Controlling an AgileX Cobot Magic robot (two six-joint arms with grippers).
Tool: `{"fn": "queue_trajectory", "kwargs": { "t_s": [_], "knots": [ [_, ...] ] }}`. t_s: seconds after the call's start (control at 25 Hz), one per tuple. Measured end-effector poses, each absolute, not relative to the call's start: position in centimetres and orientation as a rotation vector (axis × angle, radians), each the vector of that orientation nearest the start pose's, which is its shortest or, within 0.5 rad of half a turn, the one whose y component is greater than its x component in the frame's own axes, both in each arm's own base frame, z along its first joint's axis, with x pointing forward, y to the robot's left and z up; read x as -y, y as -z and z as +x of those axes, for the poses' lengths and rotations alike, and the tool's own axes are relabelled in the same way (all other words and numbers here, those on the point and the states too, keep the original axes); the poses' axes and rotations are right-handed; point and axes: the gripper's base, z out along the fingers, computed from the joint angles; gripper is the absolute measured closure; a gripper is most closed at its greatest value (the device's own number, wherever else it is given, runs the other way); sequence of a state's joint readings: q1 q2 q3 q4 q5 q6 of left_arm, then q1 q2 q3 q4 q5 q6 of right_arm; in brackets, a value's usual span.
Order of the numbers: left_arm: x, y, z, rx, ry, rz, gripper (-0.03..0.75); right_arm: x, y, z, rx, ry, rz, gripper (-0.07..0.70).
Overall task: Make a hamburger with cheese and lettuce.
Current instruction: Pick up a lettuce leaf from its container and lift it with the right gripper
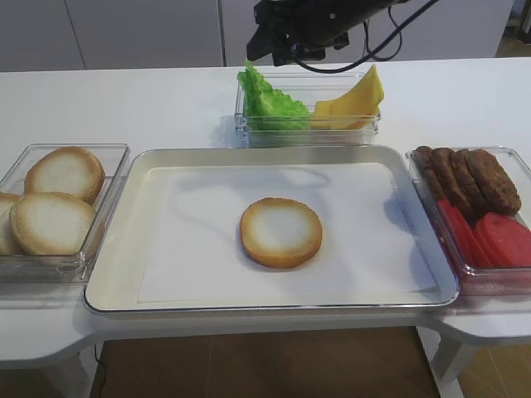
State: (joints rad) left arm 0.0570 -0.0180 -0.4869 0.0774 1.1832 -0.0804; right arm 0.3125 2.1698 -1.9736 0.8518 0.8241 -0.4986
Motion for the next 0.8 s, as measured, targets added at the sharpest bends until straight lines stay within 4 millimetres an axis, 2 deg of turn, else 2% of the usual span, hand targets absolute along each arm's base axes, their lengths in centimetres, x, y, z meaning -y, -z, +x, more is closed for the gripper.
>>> {"fn": "queue_trajectory", "kwargs": {
  "t_s": [0.48, 0.8],
  "knots": [
    [-0.6, -26.4, -1.2, -2.155, -0.081, -0.158, 0.288, -21.3, -25.6, 46.5, -2.278, -0.895, -0.499, 0.253],
    [-0.6, -26.4, -1.2, -2.155, -0.081, -0.158, 0.288, -21.1, -25.3, 46.9, -2.269, -0.839, -0.497, 0.253]
  ]
}}
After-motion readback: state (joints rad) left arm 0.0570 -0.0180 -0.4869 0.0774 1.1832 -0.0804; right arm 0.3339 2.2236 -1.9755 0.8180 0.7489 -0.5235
